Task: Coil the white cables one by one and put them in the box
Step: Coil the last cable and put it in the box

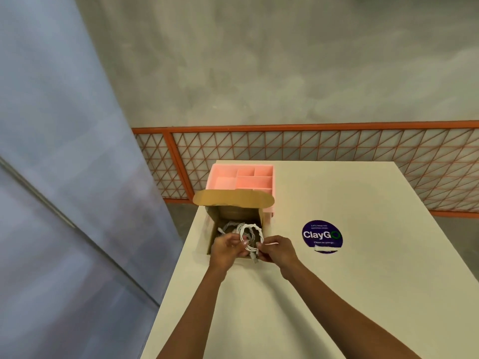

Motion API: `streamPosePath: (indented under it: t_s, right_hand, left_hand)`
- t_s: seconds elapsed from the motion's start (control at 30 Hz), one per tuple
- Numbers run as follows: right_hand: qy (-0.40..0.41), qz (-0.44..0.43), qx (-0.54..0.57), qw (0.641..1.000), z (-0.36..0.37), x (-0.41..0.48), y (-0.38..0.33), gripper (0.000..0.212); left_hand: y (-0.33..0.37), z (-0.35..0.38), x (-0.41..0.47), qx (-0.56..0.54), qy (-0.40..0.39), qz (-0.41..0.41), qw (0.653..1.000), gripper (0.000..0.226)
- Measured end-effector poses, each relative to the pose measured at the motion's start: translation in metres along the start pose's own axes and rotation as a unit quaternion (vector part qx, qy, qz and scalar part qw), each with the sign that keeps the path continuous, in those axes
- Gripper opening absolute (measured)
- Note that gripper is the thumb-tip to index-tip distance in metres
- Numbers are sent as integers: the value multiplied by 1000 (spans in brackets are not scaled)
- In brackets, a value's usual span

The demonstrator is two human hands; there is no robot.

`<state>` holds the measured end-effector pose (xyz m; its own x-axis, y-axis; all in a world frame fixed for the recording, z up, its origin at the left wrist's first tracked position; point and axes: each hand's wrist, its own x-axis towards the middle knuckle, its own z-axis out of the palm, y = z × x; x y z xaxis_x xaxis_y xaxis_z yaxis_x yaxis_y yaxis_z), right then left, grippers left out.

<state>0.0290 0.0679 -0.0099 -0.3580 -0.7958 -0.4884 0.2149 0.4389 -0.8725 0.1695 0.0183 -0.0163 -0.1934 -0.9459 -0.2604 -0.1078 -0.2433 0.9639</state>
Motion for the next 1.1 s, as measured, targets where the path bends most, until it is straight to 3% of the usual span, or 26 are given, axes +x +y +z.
streamPosePath:
  t_s: [0.23,0.33,0.47,0.7,0.93,1.1]
  right_hand:
    - [39,-2,1,999,57,21,-2,8]
    - [35,6,-6,999,70,30,-6,4]
    - [31,34,-21,999,80,45,-1,19]
    - [34,42,-47,997,83,55,11,14]
    - [101,8,-19,995,65,52,5,16]
    - [202,-146,-87,965,47,43,-9,69]
  left_hand:
    - [-15,-36,30,51,96,13,994,24]
    - [-14,-42,43,96,109,25,989,20]
    - [-13,-46,56,175,111,18,978,12]
    - [-25,-53,68,279,94,1,956,11]
    - [-15,-69,72,244,134,25,960,35]
    - [14,-76,75,203,155,108,961,61]
